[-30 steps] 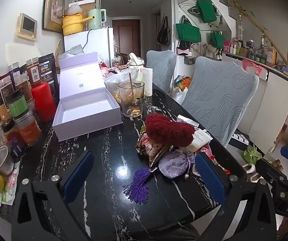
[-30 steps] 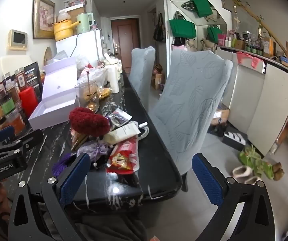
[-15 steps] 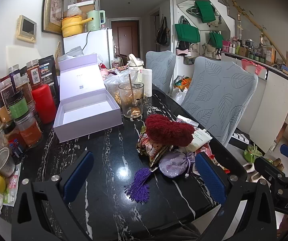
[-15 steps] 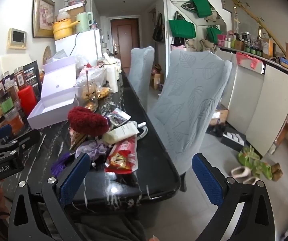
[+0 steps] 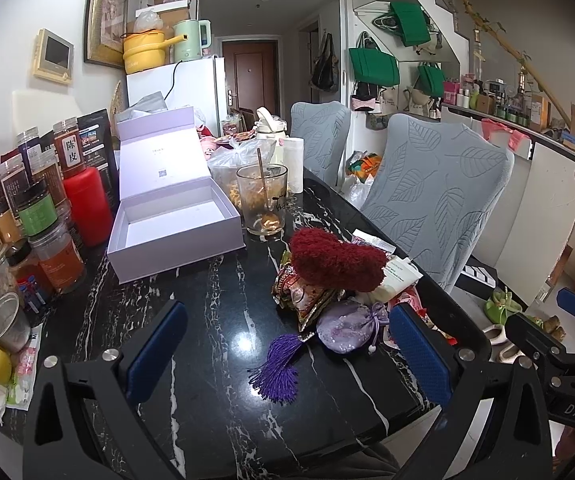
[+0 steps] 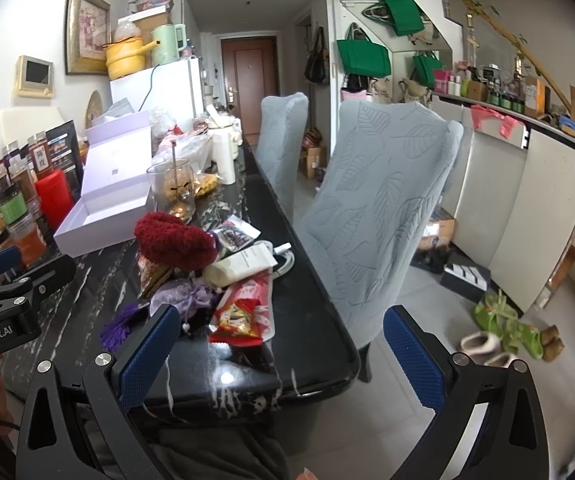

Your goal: Organize soft objects

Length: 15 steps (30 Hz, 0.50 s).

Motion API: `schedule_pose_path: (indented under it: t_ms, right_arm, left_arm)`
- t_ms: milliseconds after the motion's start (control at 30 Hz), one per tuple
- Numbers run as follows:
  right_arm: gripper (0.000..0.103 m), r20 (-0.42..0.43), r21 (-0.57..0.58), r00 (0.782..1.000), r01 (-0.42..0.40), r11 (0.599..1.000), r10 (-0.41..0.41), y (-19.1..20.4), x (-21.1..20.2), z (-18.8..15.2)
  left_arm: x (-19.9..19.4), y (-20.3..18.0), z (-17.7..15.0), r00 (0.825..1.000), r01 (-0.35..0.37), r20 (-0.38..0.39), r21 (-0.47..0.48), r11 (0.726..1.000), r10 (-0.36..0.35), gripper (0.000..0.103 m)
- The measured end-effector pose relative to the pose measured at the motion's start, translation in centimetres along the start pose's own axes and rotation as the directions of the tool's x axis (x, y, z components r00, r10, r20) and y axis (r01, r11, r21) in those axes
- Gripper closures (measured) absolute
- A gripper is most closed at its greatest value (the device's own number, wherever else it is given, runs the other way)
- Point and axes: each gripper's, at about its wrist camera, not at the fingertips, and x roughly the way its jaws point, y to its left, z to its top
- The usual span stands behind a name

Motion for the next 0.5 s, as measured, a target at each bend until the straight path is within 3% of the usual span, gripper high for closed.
schedule_pose_path:
  t_ms: [500]
  right_arm:
    - [0.000,0.017,-0.009,1.000,0.008,1.000,-0.008,-0.18,-0.52,0.26]
  left_arm:
    - [-0.31,-0.12,0.39,1.000,0.003,0.008,0.018,1.000,-0.003,0.000]
